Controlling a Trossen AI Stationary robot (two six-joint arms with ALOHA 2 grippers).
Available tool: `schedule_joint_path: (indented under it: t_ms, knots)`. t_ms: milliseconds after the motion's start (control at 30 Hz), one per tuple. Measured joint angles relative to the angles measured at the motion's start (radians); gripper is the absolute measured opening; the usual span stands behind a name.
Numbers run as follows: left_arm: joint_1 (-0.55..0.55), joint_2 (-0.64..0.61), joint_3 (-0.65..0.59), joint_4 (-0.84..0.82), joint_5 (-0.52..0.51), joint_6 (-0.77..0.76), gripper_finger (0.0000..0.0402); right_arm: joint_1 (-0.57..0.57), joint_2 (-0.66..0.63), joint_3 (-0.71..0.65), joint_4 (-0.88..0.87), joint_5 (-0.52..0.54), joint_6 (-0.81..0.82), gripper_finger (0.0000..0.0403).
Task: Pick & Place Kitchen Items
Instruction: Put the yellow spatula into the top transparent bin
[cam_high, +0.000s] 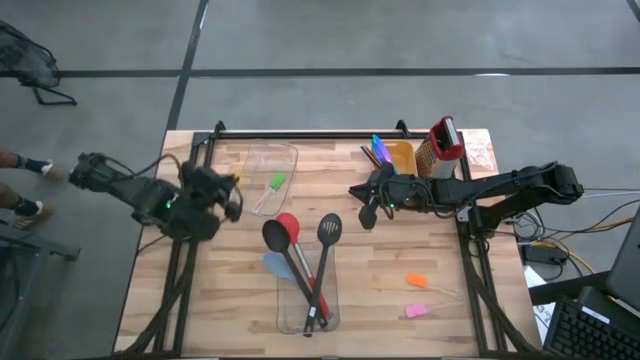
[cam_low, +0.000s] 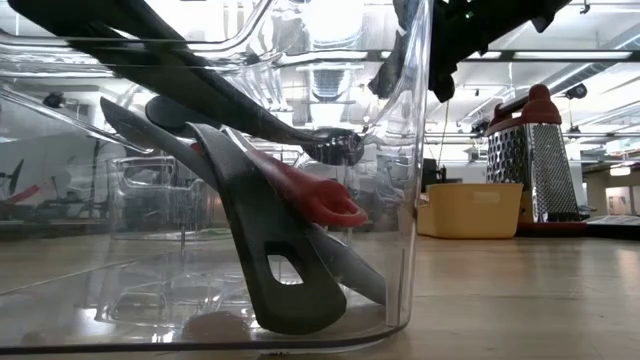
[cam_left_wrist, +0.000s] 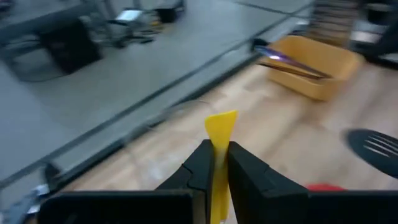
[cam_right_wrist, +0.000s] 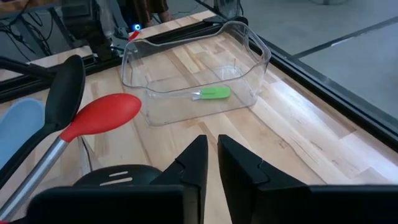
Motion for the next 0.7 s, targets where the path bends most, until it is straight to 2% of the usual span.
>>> schedule_joint_path:
  t_ms: [100, 167, 367, 567, 700]
  knots:
    - [0.139, 0.0, 0.017, 0.037, 0.009, 0.105, 0.0037, 0.0, 0.0, 0.0, 0.012, 0.001, -0.012, 0.0034]
    - [0.234, 0.0, 0.018, 0.105, 0.052, 0.217, 0.0037, 0.0, 0.0, 0.0, 0.015, 0.001, -0.015, 0.0034]
    - [0.511, 0.013, -0.009, 0.412, 0.345, 0.548, 0.0037, 0.0, 0.0, 0.0, 0.022, 0.001, -0.033, 0.0044]
    - [0.772, 0.058, -0.041, 0.459, 0.613, 0.603, 0.0037, 0.0, 0.0, 0.0, 0.038, 0.001, -0.045, 0.0055]
    - [0.875, 0.103, -0.101, 0.538, 0.732, 0.643, 0.0037, 0.0, 0.0, 0.0, 0.041, 0.001, -0.049, 0.0062]
